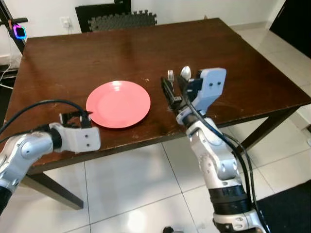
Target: Setting the table
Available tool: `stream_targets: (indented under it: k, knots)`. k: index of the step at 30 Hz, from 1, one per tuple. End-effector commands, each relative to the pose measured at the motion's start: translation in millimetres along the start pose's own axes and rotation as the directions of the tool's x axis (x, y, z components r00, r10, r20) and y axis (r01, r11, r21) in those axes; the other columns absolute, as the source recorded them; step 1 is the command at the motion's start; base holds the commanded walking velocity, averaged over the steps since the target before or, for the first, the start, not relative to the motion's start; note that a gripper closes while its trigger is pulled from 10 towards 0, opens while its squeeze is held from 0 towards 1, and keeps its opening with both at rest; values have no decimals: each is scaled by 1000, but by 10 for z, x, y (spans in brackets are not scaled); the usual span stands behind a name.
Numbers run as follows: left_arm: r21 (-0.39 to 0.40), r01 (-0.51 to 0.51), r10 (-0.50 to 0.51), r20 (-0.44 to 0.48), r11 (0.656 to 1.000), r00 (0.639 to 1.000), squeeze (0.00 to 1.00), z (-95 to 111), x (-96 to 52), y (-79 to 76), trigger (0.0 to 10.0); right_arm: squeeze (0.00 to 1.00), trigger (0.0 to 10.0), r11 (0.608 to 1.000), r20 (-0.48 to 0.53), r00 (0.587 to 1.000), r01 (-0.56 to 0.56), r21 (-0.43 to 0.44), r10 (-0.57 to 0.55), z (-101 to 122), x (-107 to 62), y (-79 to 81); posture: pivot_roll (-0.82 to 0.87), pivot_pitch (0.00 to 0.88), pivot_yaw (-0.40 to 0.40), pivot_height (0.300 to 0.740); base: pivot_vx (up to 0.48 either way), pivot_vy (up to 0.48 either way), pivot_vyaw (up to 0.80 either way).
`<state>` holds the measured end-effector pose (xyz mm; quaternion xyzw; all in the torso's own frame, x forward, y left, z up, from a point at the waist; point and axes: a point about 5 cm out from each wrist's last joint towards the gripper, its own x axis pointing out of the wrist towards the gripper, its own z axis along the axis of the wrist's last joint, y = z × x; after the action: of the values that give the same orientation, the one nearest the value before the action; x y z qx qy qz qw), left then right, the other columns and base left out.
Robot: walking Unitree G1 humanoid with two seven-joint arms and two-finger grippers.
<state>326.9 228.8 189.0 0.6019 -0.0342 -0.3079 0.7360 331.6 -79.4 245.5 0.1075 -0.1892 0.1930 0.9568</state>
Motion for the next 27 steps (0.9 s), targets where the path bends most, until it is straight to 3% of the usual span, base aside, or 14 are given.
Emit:
stream_targets:
  k: [1, 7, 10, 14, 15, 16, 17, 27]
  knots:
    - [24, 56, -56, -3, 998, 998, 0, -9, 96, -168, 10000, 0, 10000, 1000, -7, 1000, 19, -1, -19, -10, -38, -25, 89, 167, 74, 740, 0, 0, 0]
    - [36, 91, -91, 8, 995, 996, 0, 46, 309, -279, 10000, 0, 10000, 1000, -3, 1000, 30, -5, -30, 4, -43, -42, 79, 173, 76, 740, 0, 0, 0]
    - [95, 28, -27, -12, 995, 1000, 0, 61, 449, -276, 10000, 0, 10000, 999, -2, 999, 39, -6, -39, 19, -43, -56, 74, 177, 77, 740, 0, 0, 0]
    - [113, -2, 6, -33, 994, 999, 0, 63, 516, -286, 10000, 0, 10000, 999, -1, 999, 41, -7, -41, 27, -44, -58, 72, 180, 76, 740, 0, 0, 0]
    - [125, -8, 14, -46, 992, 999, 0, 52, 537, -298, 7647, 0, 10000, 999, -1, 999, 42, -9, -42, 29, -45, -60, 72, 180, 76, 740, 0, 0, 0]
    - [137, -8, 16, -57, 990, 998, 0, 44, 555, -316, 7647, 0, 10000, 999, -1, 999, 43, -10, -43, 31, -47, -62, 72, 180, 76, 740, 0, 0, 0]
    - [152, -7, 20, -80, 988, 997, 0, 23, 576, -342, 0, 0, 10000, 999, 0, 999, 45, -12, -45, 33, -49, -66, 72, 180, 76, 740, 0, 0, 0]
    - [161, 2, 12, -89, 987, 996, 0, -18, 591, -519, 0, 0, 10000, 998, -5, 998, 64, -16, -64, 34, -72, -110, 68, 179, 76, 740, 0, 0, 0]
